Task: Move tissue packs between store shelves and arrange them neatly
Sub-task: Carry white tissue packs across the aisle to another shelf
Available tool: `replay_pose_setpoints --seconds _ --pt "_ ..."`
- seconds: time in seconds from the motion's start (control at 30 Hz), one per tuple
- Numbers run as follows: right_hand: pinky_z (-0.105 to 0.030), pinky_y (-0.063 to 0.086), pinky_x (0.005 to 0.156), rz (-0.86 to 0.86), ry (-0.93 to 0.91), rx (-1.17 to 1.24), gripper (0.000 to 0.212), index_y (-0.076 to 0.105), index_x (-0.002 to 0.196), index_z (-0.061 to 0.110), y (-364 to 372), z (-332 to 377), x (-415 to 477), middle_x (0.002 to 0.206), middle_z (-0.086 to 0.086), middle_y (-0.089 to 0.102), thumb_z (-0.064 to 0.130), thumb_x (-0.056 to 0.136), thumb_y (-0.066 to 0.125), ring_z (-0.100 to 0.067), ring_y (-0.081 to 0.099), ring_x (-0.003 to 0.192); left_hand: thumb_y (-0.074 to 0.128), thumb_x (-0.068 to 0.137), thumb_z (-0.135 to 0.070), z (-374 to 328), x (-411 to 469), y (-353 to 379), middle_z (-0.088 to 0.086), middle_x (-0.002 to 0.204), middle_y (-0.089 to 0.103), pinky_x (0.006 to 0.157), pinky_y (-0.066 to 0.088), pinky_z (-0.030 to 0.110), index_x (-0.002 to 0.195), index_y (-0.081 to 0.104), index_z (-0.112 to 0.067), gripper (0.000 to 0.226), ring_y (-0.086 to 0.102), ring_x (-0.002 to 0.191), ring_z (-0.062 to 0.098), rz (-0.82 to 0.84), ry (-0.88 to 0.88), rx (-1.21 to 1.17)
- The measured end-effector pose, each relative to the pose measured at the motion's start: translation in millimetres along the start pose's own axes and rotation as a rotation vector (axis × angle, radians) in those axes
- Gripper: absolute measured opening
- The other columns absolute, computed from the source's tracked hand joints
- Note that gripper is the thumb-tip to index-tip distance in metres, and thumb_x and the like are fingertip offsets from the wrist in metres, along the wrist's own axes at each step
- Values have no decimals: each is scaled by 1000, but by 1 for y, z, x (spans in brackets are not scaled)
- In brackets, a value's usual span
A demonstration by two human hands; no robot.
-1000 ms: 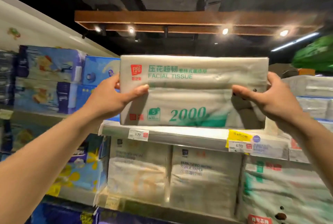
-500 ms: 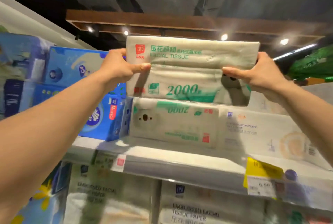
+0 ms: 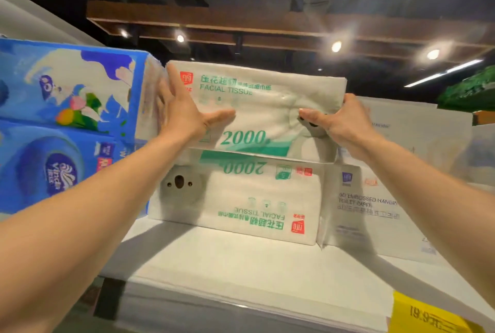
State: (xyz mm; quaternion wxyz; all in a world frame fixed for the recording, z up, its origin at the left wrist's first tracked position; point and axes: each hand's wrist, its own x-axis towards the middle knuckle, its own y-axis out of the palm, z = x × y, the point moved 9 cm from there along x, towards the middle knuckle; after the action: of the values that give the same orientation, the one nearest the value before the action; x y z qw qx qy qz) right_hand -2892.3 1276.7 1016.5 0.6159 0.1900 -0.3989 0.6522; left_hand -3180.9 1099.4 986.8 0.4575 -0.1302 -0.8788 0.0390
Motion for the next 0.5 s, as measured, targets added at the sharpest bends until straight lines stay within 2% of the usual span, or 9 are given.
replay_pose_setpoints --seconds 0.03,0.1,0.2,0.3,0.4,0.5 --pt "-41 57 91 1 -5 -12 82 57 117 25 2 -2 2 111 9 66 67 54 87 -16 64 103 76 53 -81 -4 -3 5 11 168 -8 125 2 47 157 -18 -27 150 -6 155 31 4 54 64" --pt "-39 57 85 16 -29 -74 89 62 123 27 7 -4 7 114 8 70 75 51 82 -17 66 103 70 55 -82 -9 -3 15 11 166 -20 123 -6 47 158 -18 -30 145 -17 153 31 20 151 156" --pt "-30 48 74 58 -83 -233 73 62 128 24 17 -5 17 118 8 69 67 71 79 -17 63 103 53 50 -90 -11 4 23 10 165 -24 121 -10 51 158 -17 -29 142 -22 152 32 42 254 302" --pt "-29 47 67 51 -69 -417 83 60 127 23 21 -6 26 119 2 69 80 68 71 -22 63 98 55 57 -87 -11 11 27 6 166 -23 123 -7 54 159 -14 -30 136 -23 151 31 78 272 402" --pt "-44 57 81 30 21 -504 100 58 124 18 22 -11 26 114 -3 70 91 56 66 -29 66 97 62 63 -81 -11 9 28 5 167 -20 124 -3 54 160 -10 -29 131 -21 152 30 94 245 457" --pt "-49 56 86 47 55 -520 103 56 123 14 21 -10 15 117 -8 68 91 57 65 -31 65 99 62 70 -77 -11 1 27 6 167 -18 124 -3 52 160 -11 -26 127 -20 153 29 115 237 481"
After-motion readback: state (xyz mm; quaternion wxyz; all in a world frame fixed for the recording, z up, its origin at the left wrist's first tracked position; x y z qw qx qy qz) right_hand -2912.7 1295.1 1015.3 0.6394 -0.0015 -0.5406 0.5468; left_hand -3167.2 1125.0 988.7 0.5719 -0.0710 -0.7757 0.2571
